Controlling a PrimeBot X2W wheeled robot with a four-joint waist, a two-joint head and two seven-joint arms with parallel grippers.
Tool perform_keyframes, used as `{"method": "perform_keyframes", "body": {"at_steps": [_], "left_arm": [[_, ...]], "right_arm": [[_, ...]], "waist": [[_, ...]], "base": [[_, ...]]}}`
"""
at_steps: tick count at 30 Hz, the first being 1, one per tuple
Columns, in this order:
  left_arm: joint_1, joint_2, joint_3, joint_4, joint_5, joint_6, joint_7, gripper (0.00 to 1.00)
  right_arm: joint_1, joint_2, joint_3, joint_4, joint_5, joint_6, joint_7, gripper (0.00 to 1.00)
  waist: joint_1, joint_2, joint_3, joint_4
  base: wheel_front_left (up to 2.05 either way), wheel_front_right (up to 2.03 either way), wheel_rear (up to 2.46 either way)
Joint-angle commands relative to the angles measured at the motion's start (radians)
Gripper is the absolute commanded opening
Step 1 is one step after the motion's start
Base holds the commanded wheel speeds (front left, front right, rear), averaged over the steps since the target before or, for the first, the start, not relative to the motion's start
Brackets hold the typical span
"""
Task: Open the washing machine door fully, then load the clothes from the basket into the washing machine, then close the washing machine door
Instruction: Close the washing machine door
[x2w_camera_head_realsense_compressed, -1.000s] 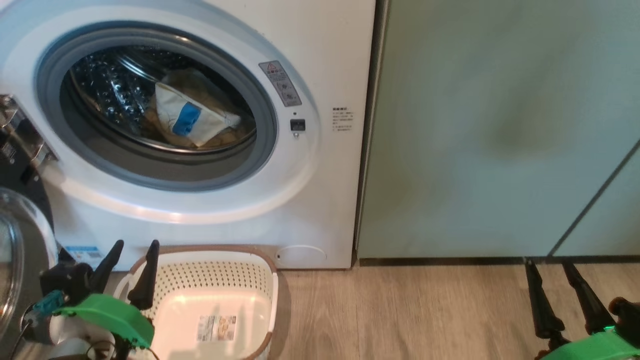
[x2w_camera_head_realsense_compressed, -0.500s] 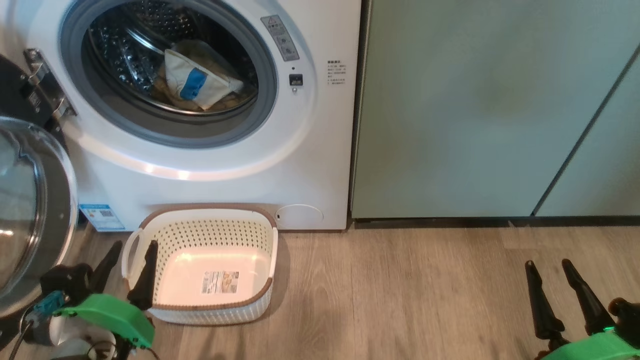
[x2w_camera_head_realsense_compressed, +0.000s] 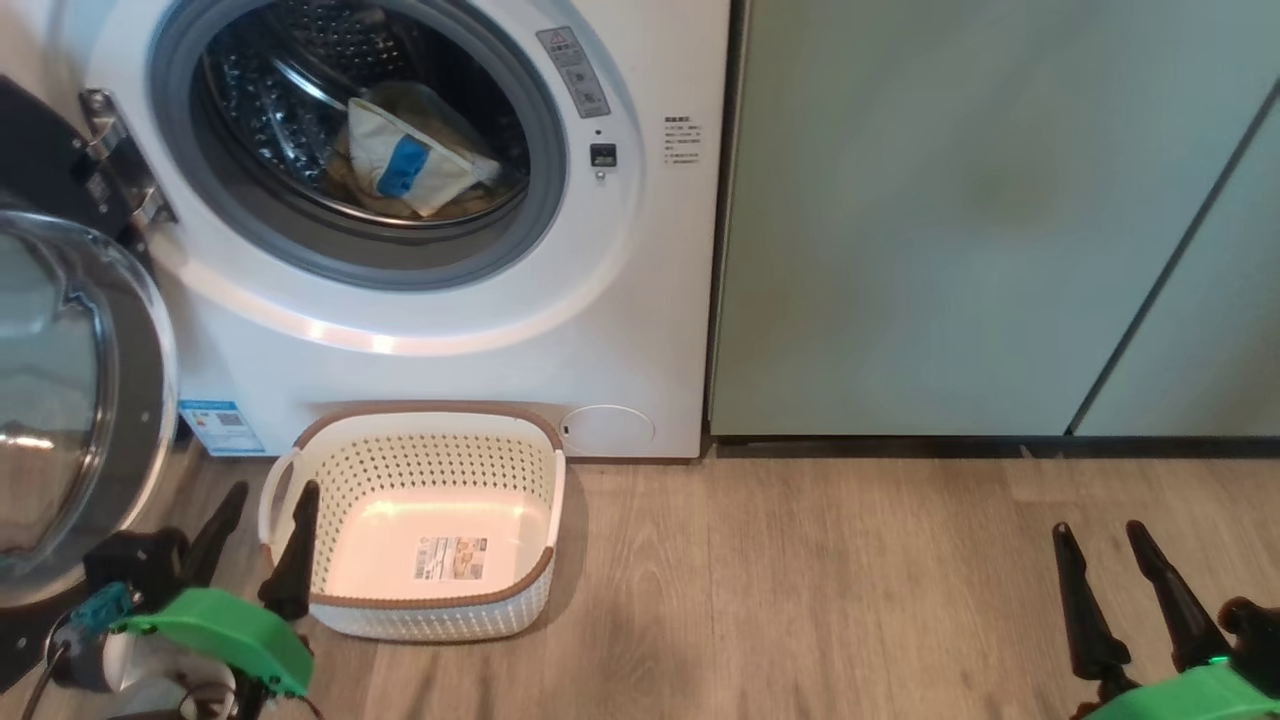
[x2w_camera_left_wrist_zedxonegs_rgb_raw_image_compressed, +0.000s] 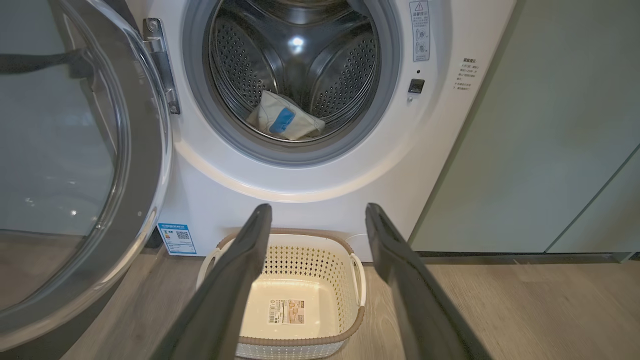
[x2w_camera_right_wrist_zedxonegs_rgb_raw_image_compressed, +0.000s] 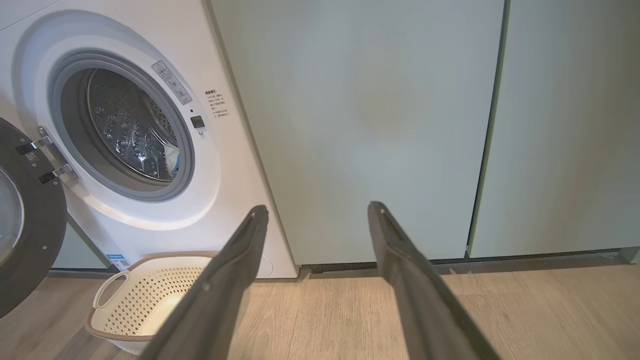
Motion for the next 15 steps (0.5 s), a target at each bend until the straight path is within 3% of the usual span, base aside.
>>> {"method": "perform_keyframes", "body": {"at_steps": [1,15], "left_arm": [[-0.037,0.024,0.042,-0.034,0.003,-0.001,-0.010,1.00],[-0.061,-0.007,0.070,-0.012,0.025,-0.001,-0.010,1.00]], "right_arm": [[-0.019,-0.018,0.012,-0.032,-0.007,0.000,-0.007,1.00],[-0.023,-0.010,0.027,-0.038,-0.007,0.000,-0.007,1.00]], "waist": [[0.0000,0.0000,-0.002,0.006],[0.0000,0.0000,0.001,0.141]], "base": [[0.00,0.00,0.00],[0.00,0.00,0.00]]}}
